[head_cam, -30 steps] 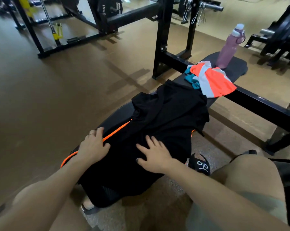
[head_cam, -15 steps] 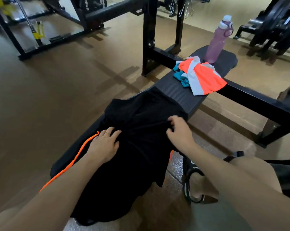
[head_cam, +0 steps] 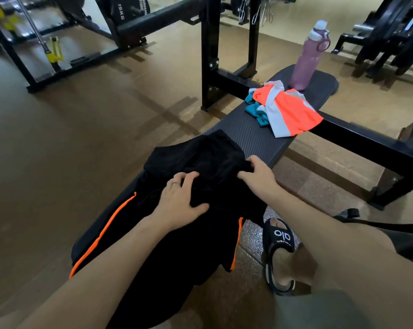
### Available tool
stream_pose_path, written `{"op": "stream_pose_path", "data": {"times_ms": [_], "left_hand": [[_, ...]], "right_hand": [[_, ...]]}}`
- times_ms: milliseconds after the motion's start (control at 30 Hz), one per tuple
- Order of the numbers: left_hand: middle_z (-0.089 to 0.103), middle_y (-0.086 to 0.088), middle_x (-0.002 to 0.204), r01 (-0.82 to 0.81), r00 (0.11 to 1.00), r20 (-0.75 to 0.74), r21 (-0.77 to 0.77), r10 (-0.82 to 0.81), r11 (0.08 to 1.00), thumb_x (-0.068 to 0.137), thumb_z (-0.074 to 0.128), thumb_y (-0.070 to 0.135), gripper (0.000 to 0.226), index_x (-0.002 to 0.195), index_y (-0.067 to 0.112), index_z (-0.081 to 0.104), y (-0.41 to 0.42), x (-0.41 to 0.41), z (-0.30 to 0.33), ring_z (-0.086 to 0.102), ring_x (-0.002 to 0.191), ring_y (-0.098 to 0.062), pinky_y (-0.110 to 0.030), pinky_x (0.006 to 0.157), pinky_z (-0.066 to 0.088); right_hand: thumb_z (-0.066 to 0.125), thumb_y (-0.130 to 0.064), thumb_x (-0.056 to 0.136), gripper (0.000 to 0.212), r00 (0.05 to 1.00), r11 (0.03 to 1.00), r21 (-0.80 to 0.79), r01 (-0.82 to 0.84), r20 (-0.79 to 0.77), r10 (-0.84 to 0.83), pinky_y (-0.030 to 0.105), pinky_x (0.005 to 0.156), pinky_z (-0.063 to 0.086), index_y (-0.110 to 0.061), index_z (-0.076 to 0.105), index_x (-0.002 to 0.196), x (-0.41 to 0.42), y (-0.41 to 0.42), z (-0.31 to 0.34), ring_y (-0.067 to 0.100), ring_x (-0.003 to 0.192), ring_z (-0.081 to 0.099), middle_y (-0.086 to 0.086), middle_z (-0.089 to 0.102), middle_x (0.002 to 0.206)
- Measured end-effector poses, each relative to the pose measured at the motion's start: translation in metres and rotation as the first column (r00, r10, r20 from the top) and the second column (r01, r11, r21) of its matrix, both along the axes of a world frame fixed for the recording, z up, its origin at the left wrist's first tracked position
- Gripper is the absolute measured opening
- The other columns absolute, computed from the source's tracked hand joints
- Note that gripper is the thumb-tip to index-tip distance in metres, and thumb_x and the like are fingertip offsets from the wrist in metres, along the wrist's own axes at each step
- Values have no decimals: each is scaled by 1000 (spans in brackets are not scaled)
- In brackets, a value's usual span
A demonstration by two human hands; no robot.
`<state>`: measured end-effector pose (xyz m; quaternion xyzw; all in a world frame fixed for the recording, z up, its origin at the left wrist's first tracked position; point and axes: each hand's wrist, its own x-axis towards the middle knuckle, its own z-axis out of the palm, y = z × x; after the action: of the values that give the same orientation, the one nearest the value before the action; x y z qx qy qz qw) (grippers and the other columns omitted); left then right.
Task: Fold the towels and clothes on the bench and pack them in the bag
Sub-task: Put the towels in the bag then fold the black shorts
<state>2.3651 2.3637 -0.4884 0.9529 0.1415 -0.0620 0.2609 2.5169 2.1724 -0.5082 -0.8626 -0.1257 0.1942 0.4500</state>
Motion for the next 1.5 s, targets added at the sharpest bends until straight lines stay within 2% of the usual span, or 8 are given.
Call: {"op": "stream_pose_path", "data": {"times_ms": [100,200,400,600,800,1167,1267,1500], "left_hand": [[57,-3,130,-364,924,-186,-692,333,624,94,62,50,55,140,22,49,-21,16,30,57,120,-22,-42,109,45],[74,-10,110,-420,887,-352,-885,299,201,96,59,52,47,118,13,71,-23,15,51,71,99,-25,-40,95,53],[63,-11,72,-504,820,-295,-779,490,374,92,54,11,15,82,12,64,-11,-15,50,59,61,-23,-33,65,49],[66,-3,68,-511,811,-310,-788,496,343,91,51,14,14,92,20,63,4,-38,67,62,62,-19,-31,63,48],[70,-8,82,-557,813,-455,-790,363,257,82,61,37,23,82,16,71,7,-56,85,65,73,-26,-35,76,49],[70,-13,100,-238,945,-328,-716,-15,656,72,73,-2,50,115,22,62,39,-83,111,68,81,-27,-37,65,55],[66,-3,95,-23,990,-139,-221,-8,975,80,68,1,36,103,26,56,52,-84,105,65,81,-19,-29,63,50],[67,-3,87,-270,886,357,-121,296,955,87,43,5,22,94,21,57,57,-80,122,64,84,-26,-42,74,53]], "right_hand": [[67,-7,77,29,951,978,111,-177,277,140,17,71,39,-25,56,98,-39,13,33,-6,77,55,-15,59,83],[59,1,70,35,783,865,26,-501,438,441,21,80,46,-18,66,99,-86,24,50,7,84,58,-8,60,88],[56,0,85,32,739,732,104,-673,101,666,27,74,58,-22,67,107,-143,8,59,11,81,69,-3,65,102],[61,-4,78,40,946,960,115,-256,235,225,27,74,45,-22,60,113,-115,2,51,9,79,59,-1,63,99],[80,-34,60,89,817,839,-151,-523,193,543,38,112,26,-40,42,140,-81,11,47,17,144,23,-2,30,153],[64,6,74,27,865,876,135,-463,-148,479,27,71,46,-19,65,83,-103,17,82,10,74,61,-4,65,75],[52,12,74,36,876,906,235,-353,-258,408,26,55,44,-20,64,62,-108,13,103,19,58,56,1,57,59],[62,0,89,23,637,840,332,-430,-548,543,38,69,59,-13,64,107,-123,5,174,29,85,73,12,74,94]]}}
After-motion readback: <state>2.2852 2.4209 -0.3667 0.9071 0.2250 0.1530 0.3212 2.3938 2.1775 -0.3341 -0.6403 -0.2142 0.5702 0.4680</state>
